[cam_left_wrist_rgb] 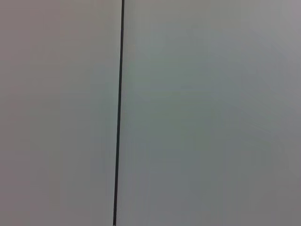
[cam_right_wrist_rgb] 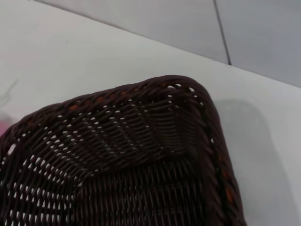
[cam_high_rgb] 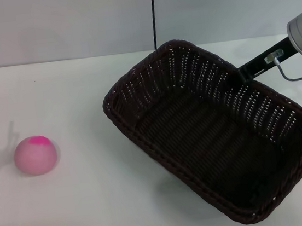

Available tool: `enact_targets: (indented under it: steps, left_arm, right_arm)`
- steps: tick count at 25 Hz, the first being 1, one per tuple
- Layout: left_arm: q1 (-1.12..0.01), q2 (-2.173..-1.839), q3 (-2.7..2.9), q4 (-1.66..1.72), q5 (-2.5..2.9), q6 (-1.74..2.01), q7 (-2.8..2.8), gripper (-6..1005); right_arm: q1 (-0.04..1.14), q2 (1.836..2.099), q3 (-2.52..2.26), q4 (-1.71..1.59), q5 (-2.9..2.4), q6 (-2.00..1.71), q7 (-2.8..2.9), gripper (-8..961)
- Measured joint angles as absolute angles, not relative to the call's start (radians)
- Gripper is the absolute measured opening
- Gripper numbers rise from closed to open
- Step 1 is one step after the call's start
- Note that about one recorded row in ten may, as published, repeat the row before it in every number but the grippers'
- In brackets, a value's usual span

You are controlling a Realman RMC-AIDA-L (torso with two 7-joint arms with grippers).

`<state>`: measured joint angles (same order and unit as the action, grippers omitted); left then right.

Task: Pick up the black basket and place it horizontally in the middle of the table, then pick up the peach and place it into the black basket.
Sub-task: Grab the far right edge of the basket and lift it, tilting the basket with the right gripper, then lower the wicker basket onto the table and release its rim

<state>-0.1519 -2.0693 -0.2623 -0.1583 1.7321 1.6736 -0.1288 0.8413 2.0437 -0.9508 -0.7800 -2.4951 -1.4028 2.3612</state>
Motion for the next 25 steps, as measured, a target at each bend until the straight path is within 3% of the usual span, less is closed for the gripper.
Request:
enact_targets:
  steps: [3,7,17,25]
  left_arm:
    - [-0.153,-2.069,-0.262,-0.159,1.732,1.674,-0.129,770]
    - [-0.152,-2.069,-0.262,-0.16,1.733,1.677,-0.129,768]
    - [-0.128,-2.068,-0.258,-0.157,1.736,1.728,-0.129,761]
    - [-0.091,-2.069,-0.209,-0.161,1.738,1.795,-0.079,756]
  right_arm:
    - [0.84,2.047,-0.953,-0.814,-2.502,-1.434,2.313,169]
    - [0.833,2.042,-0.953,-0.881,-2.504,-1.475,2.254,159]
    - [0.879,1.999,-0.956,-0.987,-2.505,-1.623,1.923,138]
    - [0.907,2.032,-1.069,-0.98,-2.506,-1.518,1.682,137]
